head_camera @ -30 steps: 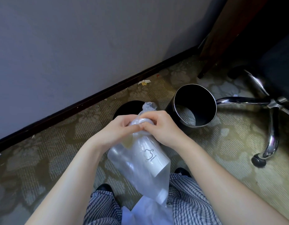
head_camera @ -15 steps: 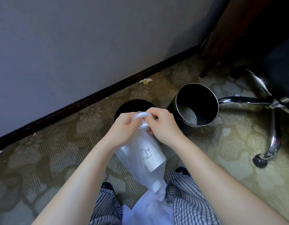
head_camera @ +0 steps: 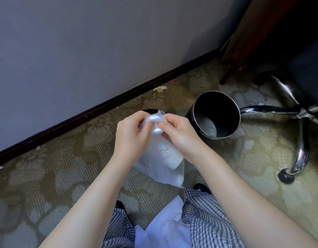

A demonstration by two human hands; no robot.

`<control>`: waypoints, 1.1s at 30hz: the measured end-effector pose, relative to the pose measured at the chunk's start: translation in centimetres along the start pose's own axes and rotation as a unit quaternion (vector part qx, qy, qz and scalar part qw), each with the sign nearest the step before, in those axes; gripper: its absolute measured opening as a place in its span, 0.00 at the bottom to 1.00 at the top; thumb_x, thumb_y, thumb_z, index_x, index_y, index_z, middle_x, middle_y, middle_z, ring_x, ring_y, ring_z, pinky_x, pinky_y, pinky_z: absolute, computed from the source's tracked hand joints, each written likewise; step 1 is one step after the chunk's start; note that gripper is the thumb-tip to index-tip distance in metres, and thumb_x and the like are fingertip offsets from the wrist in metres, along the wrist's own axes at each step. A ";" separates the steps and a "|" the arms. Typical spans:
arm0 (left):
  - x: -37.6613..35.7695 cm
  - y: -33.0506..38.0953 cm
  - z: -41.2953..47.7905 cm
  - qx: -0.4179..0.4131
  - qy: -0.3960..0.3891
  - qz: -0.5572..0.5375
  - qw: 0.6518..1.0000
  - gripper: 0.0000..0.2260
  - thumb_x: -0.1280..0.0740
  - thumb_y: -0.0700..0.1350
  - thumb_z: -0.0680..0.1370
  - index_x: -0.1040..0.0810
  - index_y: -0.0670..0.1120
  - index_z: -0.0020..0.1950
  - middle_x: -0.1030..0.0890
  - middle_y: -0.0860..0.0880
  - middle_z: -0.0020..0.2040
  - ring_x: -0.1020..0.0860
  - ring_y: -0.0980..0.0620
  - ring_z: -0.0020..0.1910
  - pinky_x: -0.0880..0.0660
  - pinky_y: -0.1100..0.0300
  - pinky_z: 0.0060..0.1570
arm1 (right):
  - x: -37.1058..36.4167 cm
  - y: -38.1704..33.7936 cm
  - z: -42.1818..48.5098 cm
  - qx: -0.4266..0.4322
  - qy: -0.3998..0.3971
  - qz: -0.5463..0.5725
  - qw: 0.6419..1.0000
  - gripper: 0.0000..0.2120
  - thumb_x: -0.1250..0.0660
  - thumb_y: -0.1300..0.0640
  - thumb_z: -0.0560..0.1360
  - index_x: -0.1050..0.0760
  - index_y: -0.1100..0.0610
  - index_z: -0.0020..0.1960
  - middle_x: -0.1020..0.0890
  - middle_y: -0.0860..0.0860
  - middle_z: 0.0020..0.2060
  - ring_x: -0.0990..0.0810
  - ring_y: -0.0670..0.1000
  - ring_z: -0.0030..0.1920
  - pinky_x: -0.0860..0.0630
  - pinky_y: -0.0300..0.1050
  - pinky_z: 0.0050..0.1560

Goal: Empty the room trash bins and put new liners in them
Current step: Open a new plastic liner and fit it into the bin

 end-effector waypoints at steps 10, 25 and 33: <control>-1.0 -0.6 0.4 0.219 -0.059 -0.214 0.950 0.06 0.33 0.41 0.74 0.25 0.51 0.46 0.19 0.46 0.39 0.24 0.55 0.37 0.29 0.64 0.37 | -0.3 -0.2 0.0 -0.009 0.117 0.075 0.990 0.07 0.35 0.67 0.74 0.25 0.56 0.43 0.19 0.53 0.38 0.22 0.48 0.41 0.27 0.39 0.43; -0.8 0.0 -0.1 0.317 -0.140 -0.214 0.913 0.17 0.38 0.47 0.80 0.23 0.42 0.34 0.22 0.49 0.26 0.23 0.55 0.26 0.26 0.64 0.30 | 0.7 -0.4 0.3 0.019 0.014 -0.009 1.000 0.09 0.35 0.62 0.74 0.26 0.52 0.53 0.20 0.53 0.37 0.24 0.47 0.41 0.29 0.41 0.47; -1.1 0.4 -0.7 0.369 -0.225 -0.268 0.861 0.13 0.48 0.40 0.81 0.28 0.38 0.42 0.33 0.49 0.20 0.26 0.59 0.21 0.25 0.59 0.32 | -1.7 -0.9 -0.8 0.077 -0.096 -0.255 0.959 0.22 0.40 0.62 0.77 0.31 0.48 0.69 0.26 0.43 0.32 0.26 0.36 0.30 0.33 0.29 0.34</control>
Point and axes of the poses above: each hand's wrist, its own z-axis towards the middle knuckle, its own x-axis out of the back of the hand, y = z × x, the point moved 2 cm from there along z, towards the middle knuckle
